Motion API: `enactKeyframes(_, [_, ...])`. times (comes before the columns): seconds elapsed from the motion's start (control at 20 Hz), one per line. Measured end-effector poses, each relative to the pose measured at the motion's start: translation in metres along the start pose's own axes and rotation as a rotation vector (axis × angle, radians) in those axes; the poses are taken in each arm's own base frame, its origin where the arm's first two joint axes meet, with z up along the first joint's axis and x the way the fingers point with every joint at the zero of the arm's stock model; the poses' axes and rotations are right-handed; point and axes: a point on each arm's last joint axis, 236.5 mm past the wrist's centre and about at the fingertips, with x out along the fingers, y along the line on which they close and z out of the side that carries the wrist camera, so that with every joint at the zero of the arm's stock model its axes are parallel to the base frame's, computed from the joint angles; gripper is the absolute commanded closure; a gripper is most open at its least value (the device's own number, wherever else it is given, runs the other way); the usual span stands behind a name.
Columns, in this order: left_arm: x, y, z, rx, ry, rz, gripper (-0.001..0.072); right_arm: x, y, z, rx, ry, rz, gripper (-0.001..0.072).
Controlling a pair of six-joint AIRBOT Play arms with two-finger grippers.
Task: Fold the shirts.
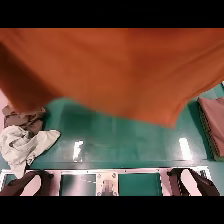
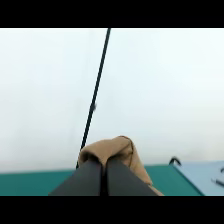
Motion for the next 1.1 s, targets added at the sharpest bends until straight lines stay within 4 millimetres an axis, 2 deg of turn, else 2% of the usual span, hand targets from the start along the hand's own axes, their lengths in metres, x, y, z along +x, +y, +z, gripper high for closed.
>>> enactKeyframes(0.1, [0.031, 0.029, -0.046, -0.066, 0.11, -0.003, 0.0682, 0.034, -0.031, -0.028, 0.077, 0.09, 0.016, 0.0702])
enactKeyframes(0.15, [0.05, 0.044, -0.076, -0.109, 0.172, -0.013, 0.0682, 0.052, -0.049, -0.045, 0.12, 0.136, 0.019, 0.0702])
enactKeyframes(0.3, [0.119, 0.081, -0.194, -0.222, 0.37, -0.034, 0.0682, 0.113, -0.114, -0.114, 0.256, 0.273, 0.004, 0.0702])
enactKeyframes(0.45, [0.184, 0.106, -0.31, -0.307, 0.51, -0.014, 0.0683, 0.174, -0.182, -0.191, 0.372, 0.388, -0.048, 0.0702])
enactKeyframes(0.6, [0.235, 0.129, -0.401, -0.347, 0.583, 0.025, 0.0682, 0.23, -0.247, -0.261, 0.466, 0.483, -0.106, 0.0702])
enactKeyframes(0.65, [0.247, 0.134, -0.423, -0.349, 0.6, 0.031, 0.0682, 0.248, -0.266, -0.281, 0.492, 0.509, -0.116, 0.0701])
enactKeyframes(0.7, [0.26, 0.138, -0.441, -0.353, 0.603, 0.035, 0.0681, 0.264, -0.282, -0.295, 0.518, 0.524, -0.123, 0.07])
enactKeyframes(0.75, [0.269, 0.142, -0.456, -0.356, 0.61, 0.039, 0.0558, 0.279, -0.294, -0.308, 0.536, 0.542, -0.124, 0.069])
enactKeyframes(0.8, [0.275, 0.145, -0.472, -0.363, 0.625, 0.042, 0.0174, 0.293, -0.306, -0.322, 0.554, 0.562, -0.125, 0.0555])
enactKeyframes(0.85, [0.279, 0.149, -0.486, -0.366, 0.639, 0.046, 0.0004, 0.302, -0.315, -0.335, 0.564, 0.582, -0.124, 0.0455])
enactKeyframes(0.95, [0.282, 0.154, -0.494, -0.375, 0.651, 0.043, 0.0006, 0.315, -0.327, -0.351, 0.583, 0.61, -0.118, 0.0441])
enactKeyframes(1.0, [0.28, 0.16, -0.494, -0.373, 0.669, 0.036, 0.0007, 0.315, -0.331, -0.356, 0.589, 0.629, -0.111, 0.0446])
enactKeyframes(1.1, [0.27, 0.176, -0.479, -0.353, 0.713, 0.014, 0.0007, 0.305, -0.344, -0.356, 0.6, 0.649, -0.112, 0.0465])
